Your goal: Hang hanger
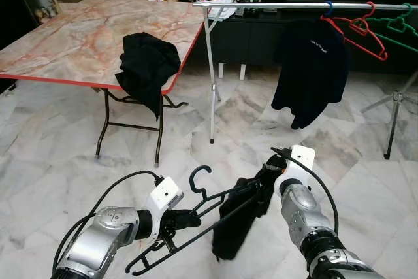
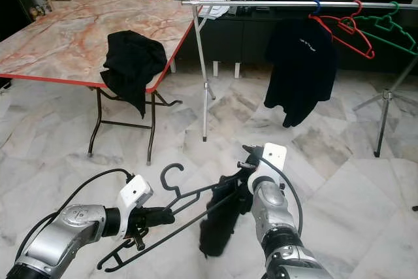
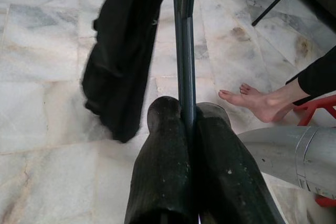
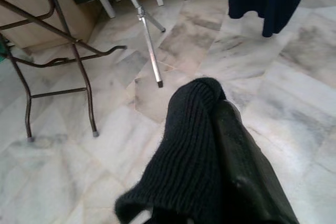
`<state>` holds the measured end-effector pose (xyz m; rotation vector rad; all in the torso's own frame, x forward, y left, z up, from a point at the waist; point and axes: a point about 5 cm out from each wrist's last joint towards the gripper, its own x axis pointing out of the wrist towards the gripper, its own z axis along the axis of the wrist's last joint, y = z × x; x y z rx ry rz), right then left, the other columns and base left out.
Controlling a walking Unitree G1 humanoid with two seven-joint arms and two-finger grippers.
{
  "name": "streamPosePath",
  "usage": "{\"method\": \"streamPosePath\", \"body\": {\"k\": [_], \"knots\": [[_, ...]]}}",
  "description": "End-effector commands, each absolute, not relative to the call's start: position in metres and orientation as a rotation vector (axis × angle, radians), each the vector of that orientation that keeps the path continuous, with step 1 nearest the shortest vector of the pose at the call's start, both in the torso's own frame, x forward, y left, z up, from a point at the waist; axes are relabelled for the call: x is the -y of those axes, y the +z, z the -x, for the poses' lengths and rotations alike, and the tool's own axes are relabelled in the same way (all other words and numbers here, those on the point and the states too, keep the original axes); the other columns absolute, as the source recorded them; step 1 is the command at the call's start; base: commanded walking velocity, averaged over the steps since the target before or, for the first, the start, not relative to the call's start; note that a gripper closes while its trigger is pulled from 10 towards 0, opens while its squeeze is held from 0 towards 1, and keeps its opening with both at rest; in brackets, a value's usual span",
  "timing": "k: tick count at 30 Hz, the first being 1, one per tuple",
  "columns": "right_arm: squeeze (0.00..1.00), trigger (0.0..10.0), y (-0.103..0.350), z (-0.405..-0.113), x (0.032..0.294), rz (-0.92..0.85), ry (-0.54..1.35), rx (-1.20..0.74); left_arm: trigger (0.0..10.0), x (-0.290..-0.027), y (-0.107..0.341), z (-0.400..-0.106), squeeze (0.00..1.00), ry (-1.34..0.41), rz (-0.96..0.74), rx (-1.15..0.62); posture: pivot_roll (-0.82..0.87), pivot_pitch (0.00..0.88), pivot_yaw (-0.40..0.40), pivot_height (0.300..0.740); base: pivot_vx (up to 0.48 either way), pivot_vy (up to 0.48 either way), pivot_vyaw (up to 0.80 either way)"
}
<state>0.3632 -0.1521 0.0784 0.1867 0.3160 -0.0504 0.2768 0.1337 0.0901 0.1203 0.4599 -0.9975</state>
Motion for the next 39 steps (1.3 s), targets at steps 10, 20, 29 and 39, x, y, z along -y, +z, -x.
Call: {"method": "streamPosePath", "body": {"k": [10, 20, 29, 39], "knots": [[0.0, 10.0, 0.083, -0.365, 0.116, -0.227, 0.111, -0.311, 10.0, -0.131, 0.093, -0.29, 0.0, -0.904, -0.147, -0.419, 0.12, 0.101, 0.062, 0.74, 0.0, 0.0, 0.0], [0.0, 10.0, 0.089, -0.367, 0.12, -0.243, 0.056, -0.285, 10.0, -0.132, 0.089, -0.291, 0.0, -0.875, -0.164, -0.449, 0.12, 0.1, 0.064, 0.74, 0.0, 0.0, 0.0], [0.0, 10.0, 0.076, -0.362, 0.144, -0.238, -0.088, -0.337, 10.0, -0.143, 0.089, -0.295, 0.0, -0.805, -0.203, -0.444, 0.12, 0.101, 0.063, 0.74, 0.0, 0.0, 0.0], [0.0, 10.0, 0.076, -0.362, 0.128, -0.245, 0.019, -0.345, 10.0, -0.139, 0.092, -0.297, 0.0, -0.817, -0.191, -0.424, 0.12, 0.101, 0.062, 0.74, 0.0, 0.0, 0.0]]}}
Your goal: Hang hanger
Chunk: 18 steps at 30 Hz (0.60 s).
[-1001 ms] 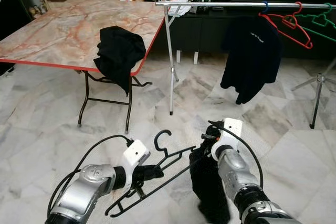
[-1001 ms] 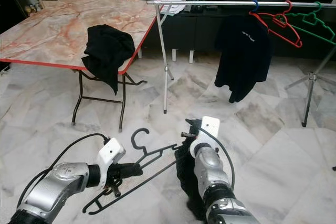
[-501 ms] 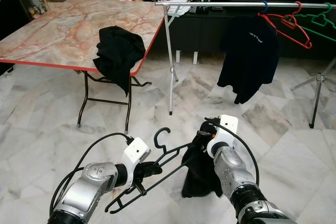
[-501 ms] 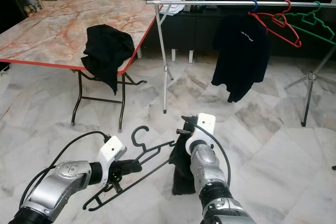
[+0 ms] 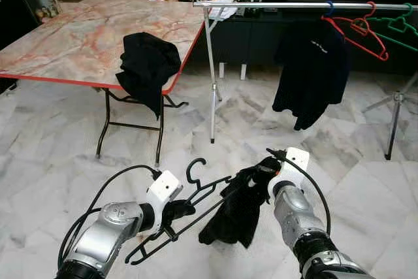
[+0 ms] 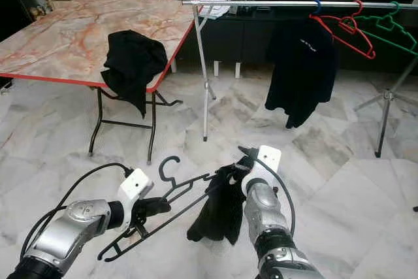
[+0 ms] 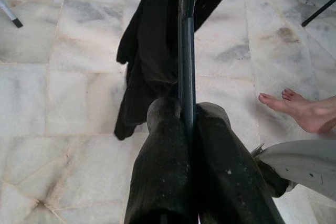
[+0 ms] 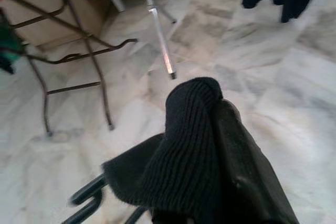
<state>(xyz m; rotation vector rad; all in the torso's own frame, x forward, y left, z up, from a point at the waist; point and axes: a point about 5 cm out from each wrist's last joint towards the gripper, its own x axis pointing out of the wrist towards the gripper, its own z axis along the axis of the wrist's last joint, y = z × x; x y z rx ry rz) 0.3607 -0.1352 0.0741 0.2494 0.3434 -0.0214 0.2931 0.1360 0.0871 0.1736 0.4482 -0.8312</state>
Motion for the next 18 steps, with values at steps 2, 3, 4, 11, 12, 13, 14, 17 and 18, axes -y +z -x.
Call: {"method": "streamPosePath", "body": {"k": [2, 3, 4, 11, 12, 13, 14, 17, 18], "knots": [[0.0, 10.0, 0.079, -0.362, 0.117, -0.236, 0.102, -0.334, 10.0, -0.135, 0.092, -0.297, 0.0, -0.832, -0.182, -0.414, 0.12, 0.099, 0.062, 0.74, 0.0, 0.0, 0.0], [0.0, 10.0, 0.079, -0.362, 0.117, -0.236, 0.102, -0.334, 10.0, -0.135, 0.092, -0.297, 0.0, -0.832, -0.182, -0.414, 0.12, 0.099, 0.062, 0.74, 0.0, 0.0, 0.0], [0.0, 10.0, 0.081, -0.363, 0.113, -0.24, 0.139, -0.329, 10.0, -0.134, 0.093, -0.298, 0.0, -0.83, -0.182, -0.409, 0.12, 0.099, 0.063, 0.74, 0.0, 0.0, 0.0], [0.0, 10.0, 0.088, -0.365, 0.105, -0.209, 0.235, -0.293, 10.0, -0.127, 0.097, -0.294, 0.0, -0.904, -0.13, -0.392, 0.12, 0.093, 0.064, 0.74, 0.0, 0.0, 0.0], [0.0, 10.0, 0.088, -0.365, 0.107, -0.201, 0.228, -0.292, 10.0, -0.128, 0.097, -0.292, 0.0, -0.913, -0.127, -0.394, 0.12, 0.092, 0.064, 0.74, 0.0, 0.0, 0.0], [0.0, 10.0, 0.089, -0.366, 0.108, -0.196, 0.224, -0.291, 10.0, -0.128, 0.097, -0.292, 0.0, -0.92, -0.126, -0.394, 0.12, 0.092, 0.064, 0.74, 0.0, 0.0, 0.0], [0.0, 10.0, 0.089, -0.366, 0.111, -0.184, 0.209, -0.29, 10.0, -0.128, 0.097, -0.29, 0.0, -0.928, -0.126, -0.398, 0.12, 0.092, 0.064, 0.74, 0.0, 0.0, 0.0], [0.0, 10.0, 0.09, -0.368, 0.117, -0.159, 0.184, -0.284, 10.0, -0.13, 0.096, -0.287, 0.0, -0.945, -0.124, -0.404, 0.12, 0.09, 0.064, 0.74, 0.0, 0.0, 0.0], [0.0, 10.0, 0.091, -0.368, 0.119, -0.159, 0.177, -0.282, 10.0, -0.13, 0.096, -0.287, 0.0, -0.947, -0.124, -0.407, 0.12, 0.09, 0.064, 0.74, 0.0, 0.0, 0.0]]}}
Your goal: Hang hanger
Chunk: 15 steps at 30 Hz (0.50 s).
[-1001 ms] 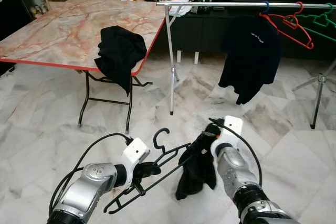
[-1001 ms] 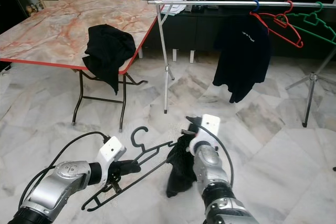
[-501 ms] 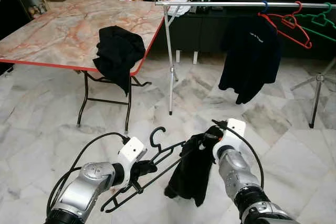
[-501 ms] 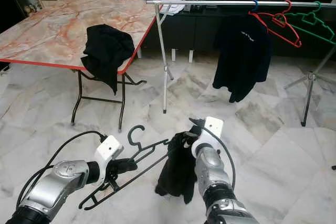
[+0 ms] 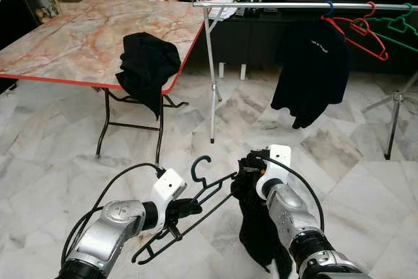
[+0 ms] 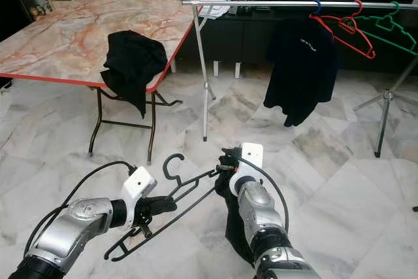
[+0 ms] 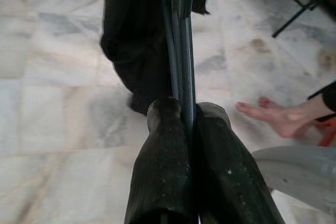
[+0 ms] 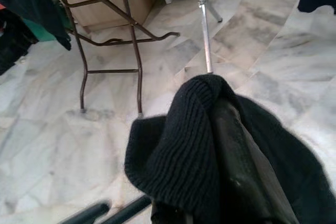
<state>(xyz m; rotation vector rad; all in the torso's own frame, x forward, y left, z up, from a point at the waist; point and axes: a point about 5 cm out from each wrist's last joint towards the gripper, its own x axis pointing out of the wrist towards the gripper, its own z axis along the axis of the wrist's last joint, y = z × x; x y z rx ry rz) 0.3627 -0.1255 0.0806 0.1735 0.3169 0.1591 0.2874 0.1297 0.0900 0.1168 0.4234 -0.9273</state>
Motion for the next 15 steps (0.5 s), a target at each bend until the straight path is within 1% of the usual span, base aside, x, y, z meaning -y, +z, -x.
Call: {"method": "streamPosePath", "body": {"k": [1, 7, 15], "knots": [[0.0, 10.0, 0.0915, -0.3687, 0.1218, -0.158, 0.165, -0.278, 10.0, -0.1311, 0.0954, -0.2853, 0.0, -0.954, -0.125, -0.411, 0.12, 0.087, 0.064, 0.74, 0.0, 0.0, 0.0], [0.0, 10.0, 0.0906, -0.3692, 0.1307, -0.115, 0.123, -0.287, 10.0, -0.1331, 0.0938, -0.2828, 0.0, -0.973, -0.138, -0.422, 0.11, 0.081, 0.066, 0.74, 0.0, 0.0, 0.0], [0.0, 10.0, 0.0893, -0.3675, 0.121, -0.107, 0.184, -0.289, 10.0, -0.1293, 0.0925, -0.2826, 0.0, -0.993, -0.134, -0.423, 0.11, 0.081, 0.065, 0.74, 0.0, 0.0, 0.0]]}}
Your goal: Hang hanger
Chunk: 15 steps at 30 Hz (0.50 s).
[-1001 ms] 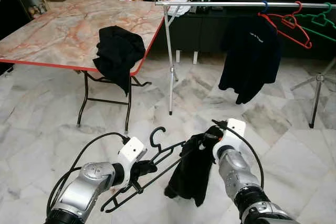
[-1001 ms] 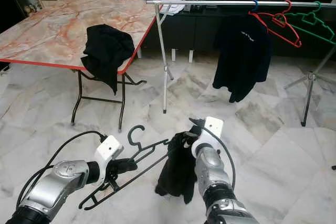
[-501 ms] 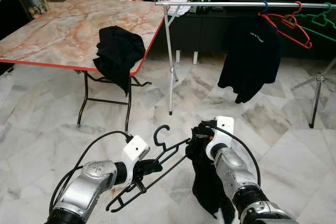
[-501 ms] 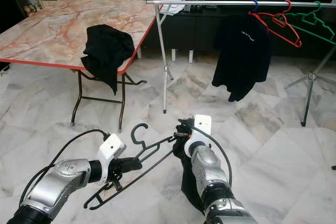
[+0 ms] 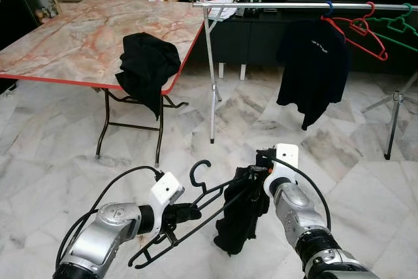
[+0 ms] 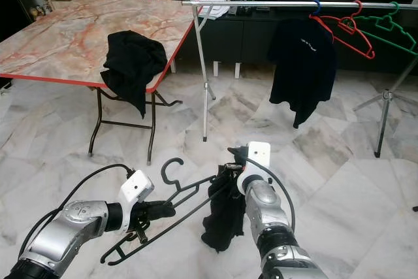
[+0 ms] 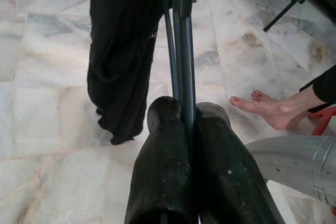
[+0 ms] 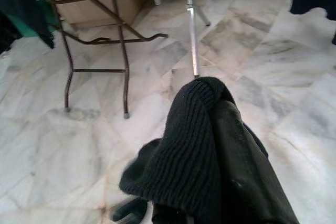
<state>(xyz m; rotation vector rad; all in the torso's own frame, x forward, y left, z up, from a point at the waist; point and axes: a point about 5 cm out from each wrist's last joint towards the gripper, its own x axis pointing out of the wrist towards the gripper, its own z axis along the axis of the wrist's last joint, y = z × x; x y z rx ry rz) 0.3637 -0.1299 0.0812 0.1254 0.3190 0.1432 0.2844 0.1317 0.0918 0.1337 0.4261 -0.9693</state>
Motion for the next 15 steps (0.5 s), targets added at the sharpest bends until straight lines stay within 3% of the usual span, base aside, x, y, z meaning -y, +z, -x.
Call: {"method": "streamPosePath", "body": {"k": [1, 7, 15], "knots": [[0.0, 10.0, 0.09, -0.367, 0.119, -0.102, 0.204, -0.288, 10.0, -0.129, 0.091, -0.283, 0.0, -0.993, -0.139, -0.427, 0.11, 0.088, 0.065, 0.74, 0.0, 0.0, 0.0], [0.0, 10.0, 0.097, -0.368, 0.105, -0.12, 0.309, -0.271, 10.0, -0.129, 0.09, -0.29, 0.0, -0.935, -0.156, -0.422, 0.11, 0.095, 0.064, 0.74, 0.0, 0.0, 0.0], [0.0, 10.0, 0.117, -0.371, 0.1, -0.161, 0.284, -0.204, 10.0, -0.134, 0.086, -0.305, 0.0, -0.793, -0.2, -0.433, 0.11, 0.1, 0.064, 0.74, 0.0, 0.0, 0.0]]}}
